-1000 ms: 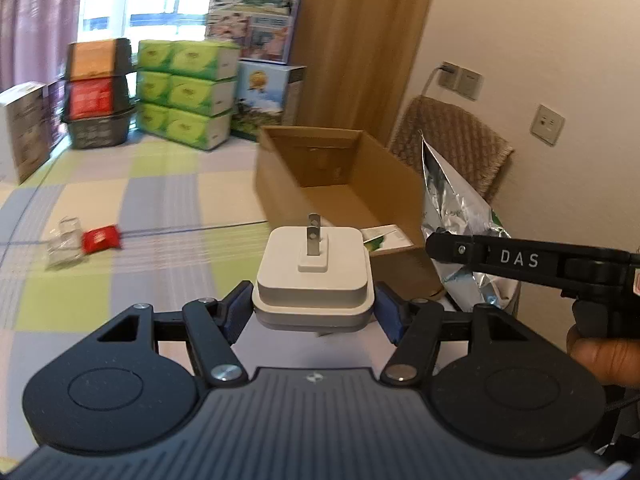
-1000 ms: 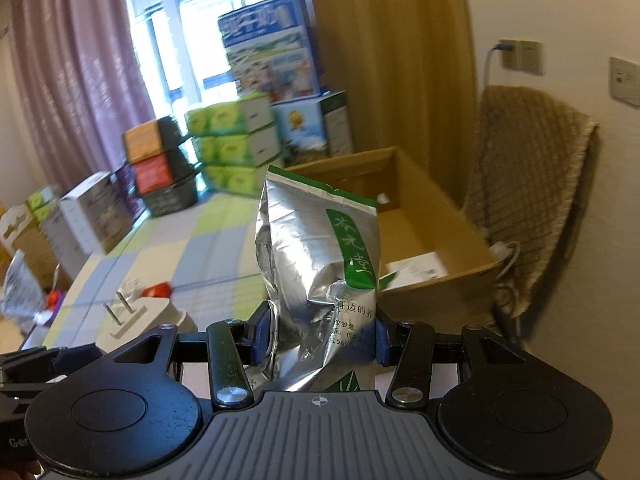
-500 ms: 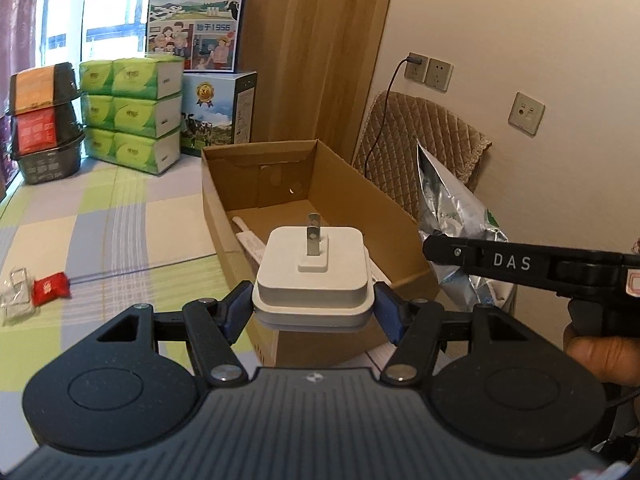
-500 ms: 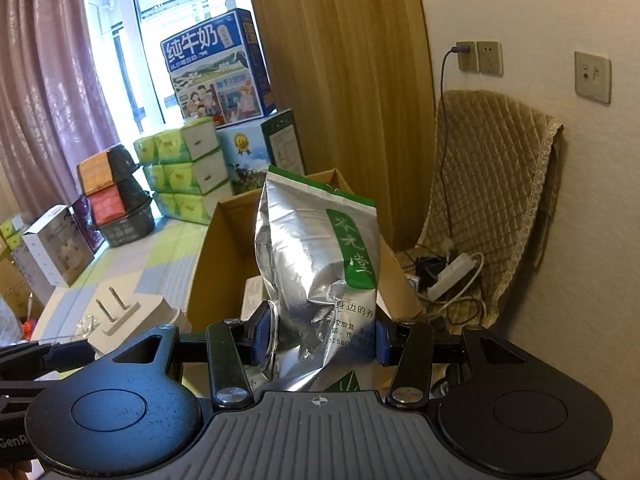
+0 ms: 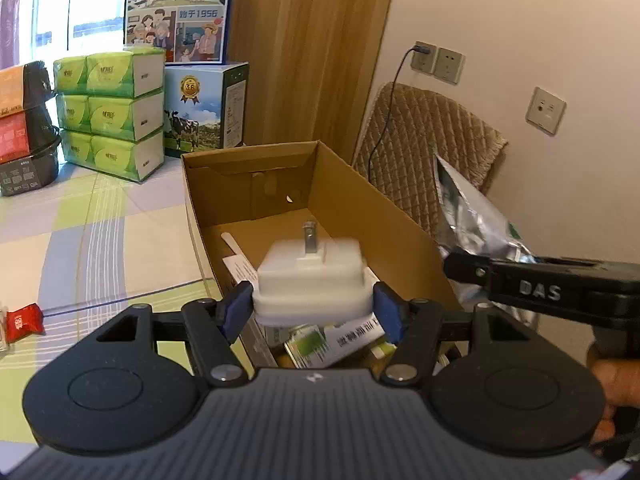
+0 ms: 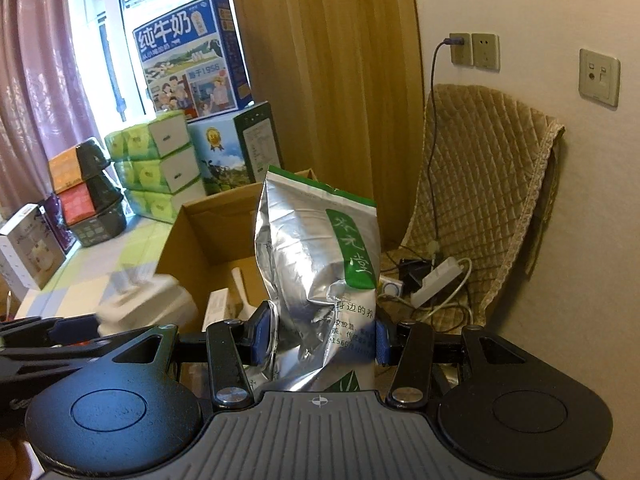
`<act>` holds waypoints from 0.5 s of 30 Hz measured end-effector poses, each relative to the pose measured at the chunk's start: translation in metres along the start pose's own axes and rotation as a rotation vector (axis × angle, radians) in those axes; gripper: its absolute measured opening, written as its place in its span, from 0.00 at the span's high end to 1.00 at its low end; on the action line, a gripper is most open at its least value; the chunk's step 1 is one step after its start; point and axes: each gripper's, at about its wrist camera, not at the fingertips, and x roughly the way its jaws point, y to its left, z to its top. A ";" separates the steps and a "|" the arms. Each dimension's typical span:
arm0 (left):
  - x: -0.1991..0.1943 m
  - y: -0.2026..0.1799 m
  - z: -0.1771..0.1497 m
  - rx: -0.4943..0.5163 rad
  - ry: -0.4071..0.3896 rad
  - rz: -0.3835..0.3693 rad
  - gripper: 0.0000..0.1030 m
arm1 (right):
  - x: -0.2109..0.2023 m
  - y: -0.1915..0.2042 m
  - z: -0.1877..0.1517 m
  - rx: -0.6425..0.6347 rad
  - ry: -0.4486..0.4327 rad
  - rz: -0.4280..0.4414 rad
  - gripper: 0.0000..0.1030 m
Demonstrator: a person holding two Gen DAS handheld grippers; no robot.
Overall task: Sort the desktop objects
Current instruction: 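Open both tools to drop the foil bag and plug adapter into the box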
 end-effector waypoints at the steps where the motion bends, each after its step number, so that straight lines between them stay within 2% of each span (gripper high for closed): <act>1: 0.001 0.002 0.000 0.002 -0.002 0.009 0.41 | 0.002 -0.001 0.001 0.001 0.002 -0.001 0.55; 15: -0.026 0.038 -0.025 -0.096 -0.018 0.069 0.41 | 0.018 0.008 0.001 -0.011 0.028 0.028 0.55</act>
